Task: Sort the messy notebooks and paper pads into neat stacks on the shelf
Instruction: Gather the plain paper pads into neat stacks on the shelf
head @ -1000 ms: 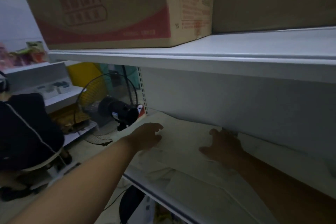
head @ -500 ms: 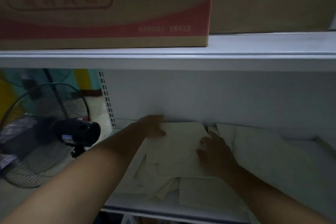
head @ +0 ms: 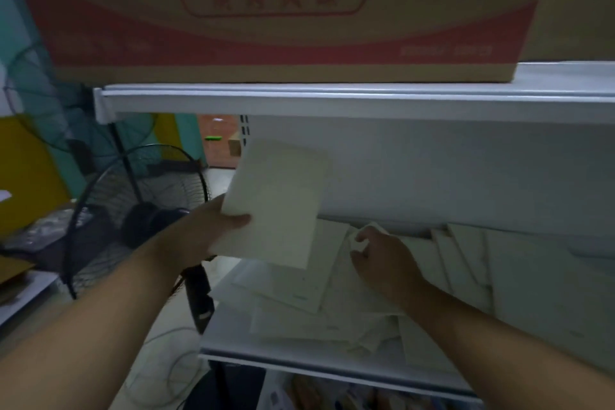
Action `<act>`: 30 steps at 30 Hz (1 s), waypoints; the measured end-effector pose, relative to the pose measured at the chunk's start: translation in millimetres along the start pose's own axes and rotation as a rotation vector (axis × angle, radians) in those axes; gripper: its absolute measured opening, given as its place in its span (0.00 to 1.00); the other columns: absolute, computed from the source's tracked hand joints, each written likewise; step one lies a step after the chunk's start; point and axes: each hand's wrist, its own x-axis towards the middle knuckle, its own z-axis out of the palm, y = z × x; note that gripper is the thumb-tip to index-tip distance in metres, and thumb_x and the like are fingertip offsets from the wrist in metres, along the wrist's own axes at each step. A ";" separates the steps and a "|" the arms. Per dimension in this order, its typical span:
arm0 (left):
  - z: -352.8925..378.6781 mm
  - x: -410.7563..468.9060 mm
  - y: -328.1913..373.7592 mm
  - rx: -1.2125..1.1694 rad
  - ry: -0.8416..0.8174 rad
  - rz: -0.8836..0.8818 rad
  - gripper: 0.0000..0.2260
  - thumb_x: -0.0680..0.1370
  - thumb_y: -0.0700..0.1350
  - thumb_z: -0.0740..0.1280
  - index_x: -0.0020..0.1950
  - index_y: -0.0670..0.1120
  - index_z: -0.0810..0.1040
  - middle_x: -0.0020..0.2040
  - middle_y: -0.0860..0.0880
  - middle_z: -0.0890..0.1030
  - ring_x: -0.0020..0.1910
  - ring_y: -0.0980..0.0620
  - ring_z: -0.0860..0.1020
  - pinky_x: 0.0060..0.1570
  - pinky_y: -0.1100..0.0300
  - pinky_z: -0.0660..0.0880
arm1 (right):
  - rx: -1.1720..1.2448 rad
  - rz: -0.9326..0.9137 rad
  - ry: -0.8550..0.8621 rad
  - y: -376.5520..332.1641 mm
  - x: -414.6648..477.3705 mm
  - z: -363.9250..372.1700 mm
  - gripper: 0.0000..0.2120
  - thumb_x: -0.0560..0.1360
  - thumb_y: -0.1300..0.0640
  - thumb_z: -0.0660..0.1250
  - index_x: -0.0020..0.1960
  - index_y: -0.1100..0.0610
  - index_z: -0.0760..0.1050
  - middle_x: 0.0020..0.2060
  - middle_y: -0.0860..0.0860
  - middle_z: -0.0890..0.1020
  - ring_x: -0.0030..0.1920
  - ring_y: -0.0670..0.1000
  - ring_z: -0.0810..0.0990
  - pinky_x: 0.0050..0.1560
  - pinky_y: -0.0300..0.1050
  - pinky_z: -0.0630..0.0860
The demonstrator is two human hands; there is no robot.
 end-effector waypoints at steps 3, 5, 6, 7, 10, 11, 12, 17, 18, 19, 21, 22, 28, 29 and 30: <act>-18.9 -16.0 -27.0 -0.089 0.084 -0.008 0.18 0.69 0.37 0.72 0.57 0.47 0.76 0.50 0.46 0.83 0.44 0.48 0.83 0.42 0.55 0.80 | -0.158 0.033 -0.128 -36.2 3.6 23.4 0.30 0.76 0.38 0.58 0.69 0.58 0.61 0.60 0.56 0.75 0.60 0.56 0.75 0.54 0.45 0.71; -20.9 -20.9 -44.7 -0.148 0.174 -0.037 0.17 0.74 0.34 0.68 0.62 0.45 0.74 0.52 0.44 0.81 0.46 0.45 0.81 0.45 0.51 0.79 | -0.246 0.081 -0.157 -51.9 4.4 38.8 0.40 0.72 0.32 0.58 0.71 0.59 0.57 0.65 0.58 0.71 0.63 0.56 0.73 0.57 0.48 0.71; -20.7 -22.2 -51.2 -0.177 0.211 -0.050 0.17 0.76 0.33 0.66 0.63 0.44 0.73 0.52 0.43 0.81 0.47 0.44 0.80 0.46 0.51 0.78 | -0.228 0.111 -0.172 -55.8 6.9 45.5 0.44 0.70 0.31 0.60 0.73 0.61 0.55 0.67 0.59 0.68 0.65 0.57 0.71 0.59 0.49 0.70; -20.0 -23.4 -54.6 -0.206 0.234 -0.062 0.17 0.76 0.33 0.65 0.63 0.44 0.73 0.51 0.43 0.80 0.46 0.43 0.79 0.46 0.51 0.77 | -0.173 0.156 -0.188 -57.9 10.2 50.0 0.48 0.68 0.31 0.64 0.74 0.62 0.53 0.68 0.59 0.67 0.67 0.57 0.70 0.61 0.49 0.70; -23.4 -27.0 -59.4 -0.239 0.254 -0.086 0.17 0.76 0.33 0.65 0.64 0.44 0.72 0.51 0.43 0.80 0.47 0.42 0.79 0.46 0.49 0.77 | 0.218 0.325 -0.166 -53.8 21.4 51.5 0.46 0.61 0.39 0.76 0.70 0.61 0.64 0.62 0.55 0.76 0.60 0.54 0.77 0.57 0.48 0.76; -26.0 -28.1 -59.7 -0.253 0.248 -0.081 0.18 0.76 0.33 0.65 0.65 0.44 0.72 0.54 0.42 0.80 0.49 0.41 0.79 0.48 0.48 0.77 | 0.347 0.355 -0.152 -51.3 22.9 49.2 0.39 0.61 0.44 0.77 0.65 0.60 0.70 0.57 0.55 0.79 0.55 0.54 0.80 0.55 0.48 0.78; -29.8 -29.0 -59.5 -0.265 0.246 -0.071 0.20 0.76 0.34 0.65 0.67 0.45 0.71 0.56 0.42 0.80 0.51 0.41 0.79 0.49 0.47 0.77 | 0.447 0.362 -0.142 -48.2 23.3 47.0 0.31 0.62 0.49 0.77 0.61 0.60 0.73 0.54 0.55 0.81 0.51 0.54 0.81 0.53 0.50 0.79; -40.0 -41.4 -49.6 -0.287 0.208 0.030 0.15 0.78 0.33 0.61 0.58 0.50 0.74 0.52 0.45 0.80 0.48 0.46 0.79 0.41 0.53 0.77 | 0.761 0.217 -0.126 -21.9 17.3 4.5 0.22 0.75 0.64 0.66 0.67 0.57 0.65 0.57 0.53 0.75 0.50 0.52 0.76 0.44 0.41 0.74; -39.2 -42.9 -48.1 -0.291 0.192 0.037 0.15 0.77 0.32 0.61 0.56 0.51 0.74 0.52 0.45 0.80 0.48 0.46 0.79 0.41 0.52 0.77 | 0.846 0.209 -0.097 -11.8 17.9 -5.6 0.21 0.76 0.65 0.65 0.67 0.57 0.66 0.59 0.54 0.76 0.51 0.53 0.76 0.48 0.43 0.74; -36.2 -43.4 -46.0 -0.295 0.174 0.039 0.16 0.77 0.32 0.62 0.57 0.52 0.74 0.52 0.46 0.80 0.48 0.45 0.79 0.41 0.52 0.77 | 0.921 0.220 -0.067 -4.0 17.7 -14.9 0.21 0.75 0.66 0.65 0.66 0.56 0.67 0.59 0.55 0.76 0.53 0.55 0.77 0.52 0.47 0.74; -22.6 -37.8 -43.5 -0.299 0.149 0.022 0.17 0.77 0.33 0.63 0.60 0.52 0.73 0.53 0.45 0.80 0.50 0.43 0.79 0.44 0.50 0.78 | 1.052 0.251 -0.046 5.2 16.2 -25.7 0.20 0.75 0.65 0.66 0.65 0.56 0.69 0.59 0.57 0.78 0.55 0.58 0.78 0.55 0.51 0.75; -11.1 -33.4 -42.3 -0.305 0.134 0.005 0.17 0.77 0.35 0.64 0.61 0.52 0.72 0.55 0.45 0.80 0.52 0.42 0.79 0.47 0.49 0.77 | 1.099 0.247 -0.052 4.8 15.3 -26.1 0.20 0.74 0.65 0.66 0.65 0.57 0.70 0.58 0.57 0.79 0.54 0.58 0.79 0.54 0.51 0.76; 71.0 -19.5 -34.8 -0.336 -0.094 -0.053 0.20 0.75 0.41 0.67 0.66 0.52 0.72 0.57 0.45 0.81 0.56 0.41 0.79 0.54 0.46 0.77 | 1.039 0.127 -0.051 -18.9 0.9 -22.9 0.14 0.75 0.65 0.66 0.60 0.58 0.73 0.52 0.53 0.81 0.47 0.49 0.80 0.48 0.40 0.79; 80.1 -18.1 -35.9 -0.330 -0.130 -0.049 0.21 0.74 0.39 0.67 0.67 0.51 0.72 0.58 0.45 0.81 0.56 0.41 0.79 0.54 0.45 0.77 | 0.976 0.113 -0.048 -15.3 -1.6 -28.0 0.12 0.76 0.62 0.66 0.59 0.56 0.74 0.52 0.52 0.81 0.49 0.49 0.80 0.51 0.41 0.77; 88.3 -17.3 -36.8 -0.331 -0.162 -0.047 0.22 0.74 0.38 0.67 0.67 0.50 0.72 0.58 0.44 0.81 0.56 0.40 0.79 0.54 0.46 0.77 | 0.877 0.116 -0.025 -6.8 -4.8 -34.1 0.08 0.77 0.58 0.65 0.56 0.54 0.75 0.50 0.50 0.80 0.49 0.49 0.79 0.51 0.42 0.76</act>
